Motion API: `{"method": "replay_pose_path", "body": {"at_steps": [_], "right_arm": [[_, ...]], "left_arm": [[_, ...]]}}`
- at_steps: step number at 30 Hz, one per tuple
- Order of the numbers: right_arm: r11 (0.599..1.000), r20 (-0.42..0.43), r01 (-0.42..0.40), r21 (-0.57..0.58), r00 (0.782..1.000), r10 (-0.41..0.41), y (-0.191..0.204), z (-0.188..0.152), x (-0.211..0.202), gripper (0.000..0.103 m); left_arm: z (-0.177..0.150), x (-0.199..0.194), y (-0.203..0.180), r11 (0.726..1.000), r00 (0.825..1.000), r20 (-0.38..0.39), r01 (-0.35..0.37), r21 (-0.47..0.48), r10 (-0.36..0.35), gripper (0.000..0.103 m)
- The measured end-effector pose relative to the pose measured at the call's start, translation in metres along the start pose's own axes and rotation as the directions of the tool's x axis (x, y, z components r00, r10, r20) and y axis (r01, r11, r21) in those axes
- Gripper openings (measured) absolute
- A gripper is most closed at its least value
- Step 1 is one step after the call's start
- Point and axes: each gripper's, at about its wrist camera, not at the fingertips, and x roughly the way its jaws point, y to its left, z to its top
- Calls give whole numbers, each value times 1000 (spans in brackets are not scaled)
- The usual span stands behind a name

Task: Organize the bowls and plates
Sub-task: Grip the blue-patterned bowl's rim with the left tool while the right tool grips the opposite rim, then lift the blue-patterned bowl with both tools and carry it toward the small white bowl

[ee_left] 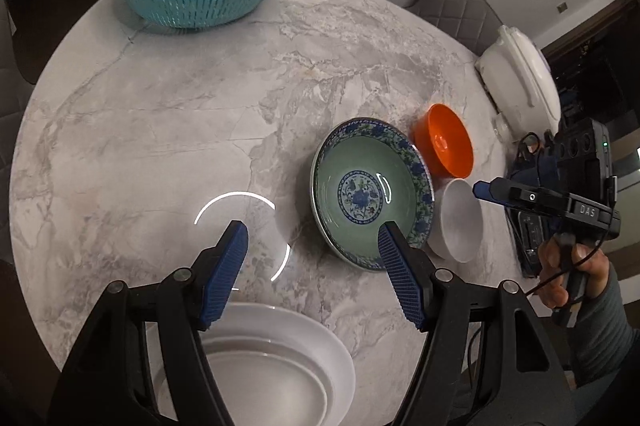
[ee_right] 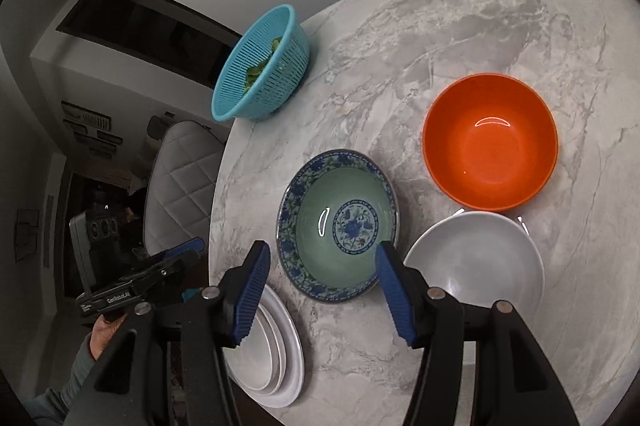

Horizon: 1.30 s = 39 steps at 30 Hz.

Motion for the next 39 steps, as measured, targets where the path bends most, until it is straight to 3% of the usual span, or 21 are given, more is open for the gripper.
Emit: {"method": "replay_pose_path", "body": {"at_steps": [5, 17, 20, 25, 27, 28, 31, 35, 39], "right_arm": [[999, -93, 32, -17, 995, -33, -10, 16, 32, 55], [989, -163, 146, -35, 975, -150, -21, 34, 65, 47], [988, -183, 150, -35, 971, -153, -22, 32, 70, 43], [985, -202, 170, -24, 964, -171, -25, 33, 78, 39], [984, -207, 179, -23, 962, -180, -25, 33, 81, 38], [983, -207, 181, -25, 961, -182, -25, 33, 82, 37], [980, -218, 198, -30, 955, -200, -25, 33, 85, 24], [974, -219, 225, -28, 949, -226, -28, 32, 88, 12], [972, -218, 231, -30, 948, -232, -29, 31, 89, 11]], "left_arm": [[7, 43, 1, 1000, 998, -63, -11, -2, 11, 66], [12, 91, -7, 999, 989, -144, -25, 29, 29, 64], [14, 98, -12, 999, 987, -157, -25, 39, 31, 56], [16, 108, -17, 998, 982, -182, -34, 47, 42, 32], [16, 110, -17, 998, 982, -185, -32, 45, 40, 30], [16, 111, -18, 998, 982, -184, -33, 47, 42, 23], [16, 112, -18, 997, 980, -189, -55, 53, 64, 16], [17, 112, -15, 996, 978, -192, -68, 51, 76, 11], [17, 111, -14, 995, 976, -196, -83, 47, 91, 11]]}}
